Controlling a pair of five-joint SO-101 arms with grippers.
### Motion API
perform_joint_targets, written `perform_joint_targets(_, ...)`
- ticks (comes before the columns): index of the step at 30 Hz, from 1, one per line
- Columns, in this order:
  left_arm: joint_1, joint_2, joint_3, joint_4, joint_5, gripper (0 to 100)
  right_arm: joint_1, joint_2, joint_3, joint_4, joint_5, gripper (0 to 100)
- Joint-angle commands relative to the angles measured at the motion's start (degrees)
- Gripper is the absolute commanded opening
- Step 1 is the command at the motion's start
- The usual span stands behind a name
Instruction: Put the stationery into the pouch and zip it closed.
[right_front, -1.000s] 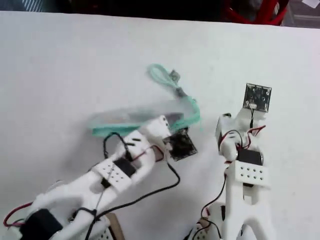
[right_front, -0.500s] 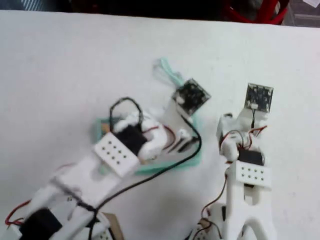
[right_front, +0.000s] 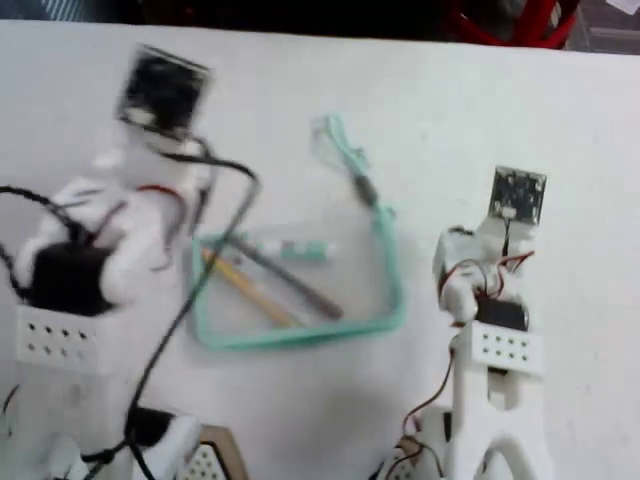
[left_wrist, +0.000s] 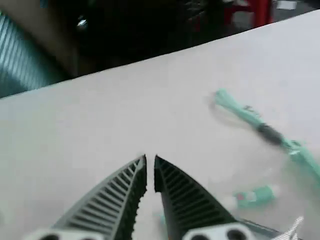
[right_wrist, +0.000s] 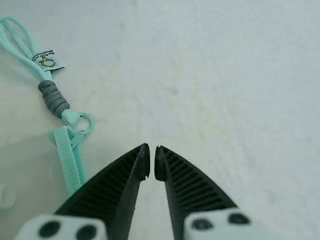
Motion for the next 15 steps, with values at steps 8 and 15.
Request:
perform_joint_targets(8,-11.2,-8.8,1.6,5.0,-2.9,3,-18.8,-0.6,-36.7,49.0,22.0,1.8)
perform_joint_targets(15,-8.0,-40.0,11.6,5.4,-3.1,3,-19.7,-11.6,-48.8,64.0,13.6,1.8)
